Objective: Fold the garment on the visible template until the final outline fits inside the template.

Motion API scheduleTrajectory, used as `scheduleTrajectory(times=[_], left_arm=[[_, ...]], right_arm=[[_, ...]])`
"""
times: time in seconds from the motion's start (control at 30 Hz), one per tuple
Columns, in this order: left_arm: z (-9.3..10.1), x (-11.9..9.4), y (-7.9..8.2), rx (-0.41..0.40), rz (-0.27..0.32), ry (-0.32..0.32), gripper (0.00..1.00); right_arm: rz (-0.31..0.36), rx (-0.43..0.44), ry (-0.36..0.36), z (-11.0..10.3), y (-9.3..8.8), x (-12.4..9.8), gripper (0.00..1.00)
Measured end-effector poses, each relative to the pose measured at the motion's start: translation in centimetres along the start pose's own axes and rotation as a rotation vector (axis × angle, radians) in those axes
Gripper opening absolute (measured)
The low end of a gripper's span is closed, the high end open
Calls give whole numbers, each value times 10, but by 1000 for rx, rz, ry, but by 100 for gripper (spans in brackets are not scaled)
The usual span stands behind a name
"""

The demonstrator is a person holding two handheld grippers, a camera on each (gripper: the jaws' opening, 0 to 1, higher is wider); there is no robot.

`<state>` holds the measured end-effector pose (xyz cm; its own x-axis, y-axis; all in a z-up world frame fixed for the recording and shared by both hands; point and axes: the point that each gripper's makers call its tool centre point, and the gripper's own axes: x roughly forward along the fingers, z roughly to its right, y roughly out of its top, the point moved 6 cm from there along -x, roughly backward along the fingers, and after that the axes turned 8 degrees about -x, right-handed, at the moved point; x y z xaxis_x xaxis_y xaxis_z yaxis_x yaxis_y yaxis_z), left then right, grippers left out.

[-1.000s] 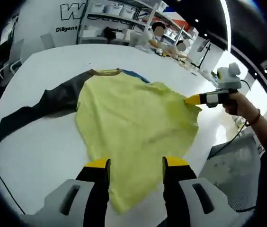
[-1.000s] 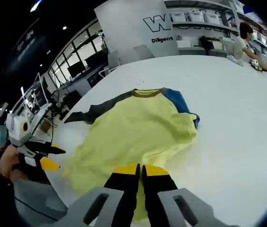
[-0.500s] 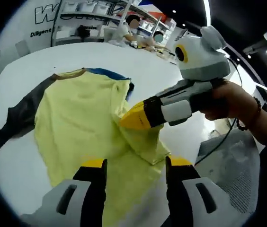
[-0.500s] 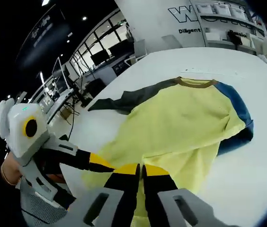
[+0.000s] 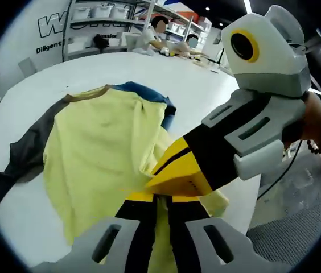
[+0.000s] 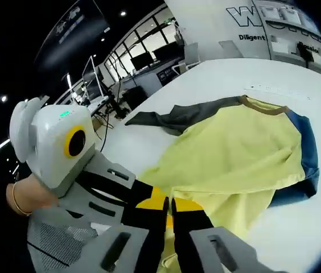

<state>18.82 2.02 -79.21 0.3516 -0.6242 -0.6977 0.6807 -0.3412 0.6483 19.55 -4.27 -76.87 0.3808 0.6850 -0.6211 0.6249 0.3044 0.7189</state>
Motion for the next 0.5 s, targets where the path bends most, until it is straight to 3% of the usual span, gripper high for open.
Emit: scheduleTrajectory(times=[0.33, 0.5], left_arm=[[-3, -2, 2, -28, 19, 3, 0], [-10, -5, 3, -66, 29, 20, 0]], right_arm=[[48, 25, -13, 4, 1, -2, 1], [84, -2, -70, 15, 3, -15, 20]])
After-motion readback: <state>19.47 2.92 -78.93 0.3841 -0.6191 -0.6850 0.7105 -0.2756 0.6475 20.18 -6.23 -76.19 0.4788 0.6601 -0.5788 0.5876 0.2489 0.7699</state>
